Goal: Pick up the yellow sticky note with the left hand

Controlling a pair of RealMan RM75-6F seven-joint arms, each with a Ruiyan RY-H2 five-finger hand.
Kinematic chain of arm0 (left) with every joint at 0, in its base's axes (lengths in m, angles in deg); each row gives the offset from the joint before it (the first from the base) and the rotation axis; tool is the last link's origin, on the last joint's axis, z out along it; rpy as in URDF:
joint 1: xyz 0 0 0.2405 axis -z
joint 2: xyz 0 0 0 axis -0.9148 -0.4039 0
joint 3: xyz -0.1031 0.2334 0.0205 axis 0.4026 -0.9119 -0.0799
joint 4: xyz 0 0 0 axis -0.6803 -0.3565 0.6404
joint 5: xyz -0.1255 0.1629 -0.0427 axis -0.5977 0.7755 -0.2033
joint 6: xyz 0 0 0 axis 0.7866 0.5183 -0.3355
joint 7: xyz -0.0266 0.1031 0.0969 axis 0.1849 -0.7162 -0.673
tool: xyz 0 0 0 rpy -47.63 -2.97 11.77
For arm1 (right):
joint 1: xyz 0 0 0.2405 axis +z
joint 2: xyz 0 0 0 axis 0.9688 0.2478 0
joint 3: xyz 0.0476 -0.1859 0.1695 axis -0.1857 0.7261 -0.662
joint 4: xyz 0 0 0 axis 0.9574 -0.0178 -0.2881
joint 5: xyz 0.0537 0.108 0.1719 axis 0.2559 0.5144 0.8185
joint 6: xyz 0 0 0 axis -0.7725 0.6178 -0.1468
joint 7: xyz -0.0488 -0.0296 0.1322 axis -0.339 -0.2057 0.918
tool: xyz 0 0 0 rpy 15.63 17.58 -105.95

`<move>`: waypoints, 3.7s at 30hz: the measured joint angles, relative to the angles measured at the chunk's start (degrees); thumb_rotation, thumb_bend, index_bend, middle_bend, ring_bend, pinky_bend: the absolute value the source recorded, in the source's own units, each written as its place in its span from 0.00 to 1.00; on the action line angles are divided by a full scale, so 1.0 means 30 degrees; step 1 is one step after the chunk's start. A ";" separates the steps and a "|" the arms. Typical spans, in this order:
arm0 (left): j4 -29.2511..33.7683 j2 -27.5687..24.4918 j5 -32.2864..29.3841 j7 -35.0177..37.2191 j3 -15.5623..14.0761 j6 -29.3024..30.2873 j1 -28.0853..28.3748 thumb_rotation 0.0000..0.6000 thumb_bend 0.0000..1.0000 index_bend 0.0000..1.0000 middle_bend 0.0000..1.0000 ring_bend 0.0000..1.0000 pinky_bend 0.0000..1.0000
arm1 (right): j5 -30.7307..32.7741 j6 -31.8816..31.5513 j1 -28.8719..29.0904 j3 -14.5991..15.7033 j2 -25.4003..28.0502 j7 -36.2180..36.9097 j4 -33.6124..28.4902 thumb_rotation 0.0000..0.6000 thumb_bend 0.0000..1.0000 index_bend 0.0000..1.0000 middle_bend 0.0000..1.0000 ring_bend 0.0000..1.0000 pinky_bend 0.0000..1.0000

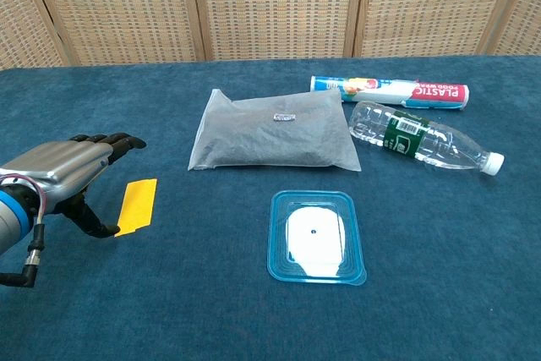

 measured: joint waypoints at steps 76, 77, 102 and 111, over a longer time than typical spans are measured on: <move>-0.0453 -0.0940 0.1128 0.3279 -0.2075 0.1639 -0.0169 1.00 0.24 0.15 0.00 0.00 0.00 | -0.0283 -0.0269 -0.0092 0.0043 0.0010 -0.0206 -0.0132 1.00 0.00 0.00 0.00 0.00 0.00; -0.0559 -0.0875 0.1167 0.3308 -0.2122 0.1611 -0.0183 1.00 0.24 0.15 0.00 0.00 0.00 | -0.0294 -0.0280 -0.0092 0.0043 0.0007 -0.0218 -0.0136 1.00 0.00 0.00 0.00 0.00 0.00; -0.4327 0.1748 0.1874 0.3265 -0.1538 0.1156 0.0339 1.00 0.25 0.18 0.00 0.00 0.00 | -0.0249 -0.0218 -0.0070 0.0027 -0.0018 -0.0151 -0.0065 1.00 0.00 0.00 0.00 0.00 0.00; -0.4531 0.1950 0.1789 0.3652 -0.1543 0.0672 0.0275 1.00 0.27 0.49 0.00 0.00 0.00 | -0.0249 -0.0216 -0.0071 0.0035 -0.0038 -0.0224 -0.0080 1.00 0.00 0.00 0.00 0.00 0.00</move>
